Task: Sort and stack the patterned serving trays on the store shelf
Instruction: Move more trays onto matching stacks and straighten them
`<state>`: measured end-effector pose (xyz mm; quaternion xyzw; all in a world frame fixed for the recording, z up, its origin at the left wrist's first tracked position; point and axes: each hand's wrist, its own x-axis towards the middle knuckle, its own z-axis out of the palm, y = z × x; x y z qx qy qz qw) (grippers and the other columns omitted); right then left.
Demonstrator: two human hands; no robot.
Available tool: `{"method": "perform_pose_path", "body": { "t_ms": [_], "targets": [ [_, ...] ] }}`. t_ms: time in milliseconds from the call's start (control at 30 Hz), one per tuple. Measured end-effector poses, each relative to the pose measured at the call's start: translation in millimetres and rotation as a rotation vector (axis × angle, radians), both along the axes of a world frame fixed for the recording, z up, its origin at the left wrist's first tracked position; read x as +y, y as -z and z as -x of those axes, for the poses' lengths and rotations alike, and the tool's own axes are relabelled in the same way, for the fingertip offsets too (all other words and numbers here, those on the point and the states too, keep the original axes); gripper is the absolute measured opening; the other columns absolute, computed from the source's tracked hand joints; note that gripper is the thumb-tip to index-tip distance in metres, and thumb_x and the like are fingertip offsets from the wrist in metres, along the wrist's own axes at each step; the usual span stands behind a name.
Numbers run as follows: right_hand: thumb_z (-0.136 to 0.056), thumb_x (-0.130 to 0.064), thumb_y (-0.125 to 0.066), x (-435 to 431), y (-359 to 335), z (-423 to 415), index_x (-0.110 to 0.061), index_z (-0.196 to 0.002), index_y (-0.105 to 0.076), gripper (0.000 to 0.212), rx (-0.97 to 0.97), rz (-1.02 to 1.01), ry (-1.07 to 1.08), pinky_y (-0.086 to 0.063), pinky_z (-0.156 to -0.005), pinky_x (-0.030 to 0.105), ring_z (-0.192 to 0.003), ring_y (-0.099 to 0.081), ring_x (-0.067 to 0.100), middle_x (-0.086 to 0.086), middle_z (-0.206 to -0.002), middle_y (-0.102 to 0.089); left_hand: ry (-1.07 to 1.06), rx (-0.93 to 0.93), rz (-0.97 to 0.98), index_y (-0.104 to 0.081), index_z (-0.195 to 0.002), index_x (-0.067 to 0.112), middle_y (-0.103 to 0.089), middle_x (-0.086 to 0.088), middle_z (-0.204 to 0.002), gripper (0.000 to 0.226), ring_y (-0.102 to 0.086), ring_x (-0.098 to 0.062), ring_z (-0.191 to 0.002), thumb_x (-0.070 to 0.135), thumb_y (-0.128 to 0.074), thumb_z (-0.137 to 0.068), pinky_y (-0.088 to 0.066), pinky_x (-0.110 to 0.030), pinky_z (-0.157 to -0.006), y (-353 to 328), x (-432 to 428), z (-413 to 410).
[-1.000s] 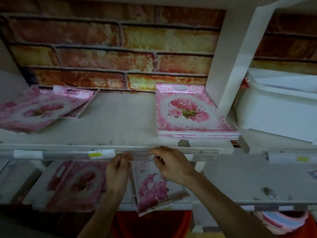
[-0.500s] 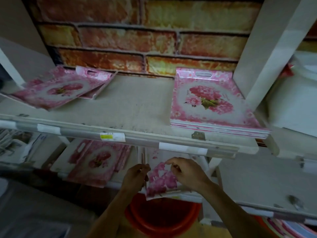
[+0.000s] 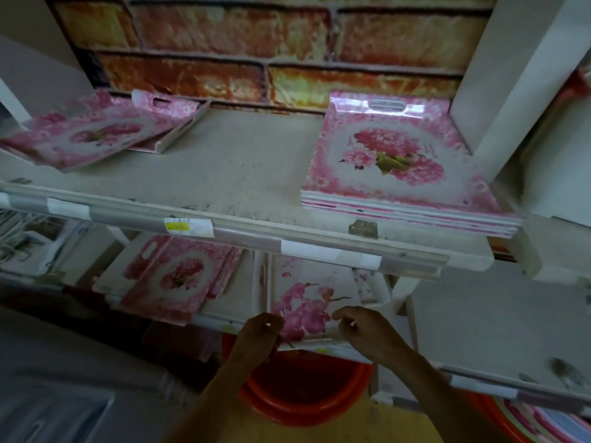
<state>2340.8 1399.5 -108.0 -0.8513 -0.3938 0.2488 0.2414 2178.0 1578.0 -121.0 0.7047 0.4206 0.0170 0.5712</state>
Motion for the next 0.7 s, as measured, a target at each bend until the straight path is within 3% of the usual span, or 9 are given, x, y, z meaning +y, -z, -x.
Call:
{"method": "perform_pose_path", "body": {
  "t_ms": [100,300,367,433,500,567,633,700],
  "targets": [
    [-0.097,-0.019,-0.049,1.9,24.0,-5.6,-0.026,-0.119,-0.066,0.029,-0.004,0.005,0.024,-0.046,-0.089,0.018,-0.102,-0.06,0.003,-0.009,-0.123,-0.065,0.038,0.034,-0.03,-0.066,-0.095,0.024,-0.073,-0.013,-0.075,0.013,-0.06,-0.013,-0.053,0.03,-0.055,-0.095,-0.047,-0.025,-0.049,24.5,9.3,-5.1],
    [-0.096,-0.018,-0.051,17.3,90.2,-30.9,-0.025,-0.115,-0.067,0.026,-0.075,0.058,0.065,-0.049,-0.084,0.02,-0.093,-0.06,0.006,-0.002,-0.115,-0.065,0.094,0.041,-0.211,-0.064,-0.087,0.03,-0.063,0.011,-0.076,0.01,-0.061,-0.01,-0.071,0.027,-0.058,-0.094,-0.045,-0.015,-0.06,78.7,38.1,-21.9],
    [-0.094,-0.017,-0.054,23.6,112.4,-46.0,-0.024,-0.116,-0.068,0.027,-0.105,0.063,0.086,-0.049,-0.086,0.021,-0.097,-0.062,0.009,-0.002,-0.116,-0.065,0.089,0.017,-0.28,-0.064,-0.076,0.036,-0.062,0.016,-0.069,0.023,-0.06,-0.004,-0.07,0.02,-0.06,-0.092,-0.041,-0.007,-0.057,98.4,52.2,-32.4],
    [-0.091,-0.017,-0.059,29.4,134.1,-64.2,-0.025,-0.117,-0.068,0.028,-0.159,0.059,0.103,-0.049,-0.093,0.023,-0.107,-0.061,0.011,-0.003,-0.123,-0.065,0.066,-0.023,-0.349,-0.067,-0.064,0.037,-0.066,0.013,-0.058,0.032,-0.063,0.0,-0.062,0.017,-0.063,-0.089,-0.046,-0.011,-0.059,129.0,72.5,-46.0],
    [-0.091,-0.018,-0.061,34.9,151.0,-85.0,-0.023,-0.12,-0.066,0.03,-0.212,0.054,0.12,-0.045,-0.101,0.026,-0.115,-0.058,0.015,-0.001,-0.128,-0.063,0.039,-0.026,-0.422,-0.068,-0.072,0.029,-0.07,0.0,-0.068,0.016,-0.069,-0.013,-0.072,0.04,-0.059,-0.08,-0.055,-0.029,-0.072,169.2,97.7,-62.0],
    [-0.092,-0.021,-0.061,39.9,164.5,-105.8,-0.02,-0.125,-0.063,0.033,-0.267,0.072,0.135,-0.041,-0.107,0.031,-0.122,-0.054,0.022,0.005,-0.132,-0.059,0.07,-0.004,-0.509,-0.062,-0.084,0.022,-0.069,-0.013,-0.085,0.046,-0.066,-0.028,-0.089,0.061,-0.043,-0.069,-0.053,-0.038,-0.087,216.8,124.5,-83.2],
    [-0.093,-0.026,-0.06,44.4,176.0,-123.3,-0.02,-0.132,-0.056,0.039,-0.285,0.099,0.153,-0.035,-0.111,0.035,-0.127,-0.048,0.027,0.009,-0.136,-0.055,0.162,0.054,-0.626,-0.062,-0.109,0.013,-0.068,-0.014,-0.105,0.071,-0.061,-0.03,-0.106,0.064,-0.033,-0.068,-0.047,-0.035,-0.096,222.5,122.7,-97.7],
    [-0.096,-0.027,-0.057,48.3,185.7,-135.5,-0.019,-0.138,-0.049,0.044,-0.298,0.135,0.152,-0.035,-0.108,0.034,-0.126,-0.048,0.028,0.01,-0.138,-0.051,0.171,0.071,-0.673,-0.052,-0.133,0.009,-0.063,-0.015,-0.122,0.063,-0.056,-0.03,-0.119,0.05,-0.048,-0.084,-0.044,-0.032,-0.099,211.2,108.8,-102.3]
  ]
}}
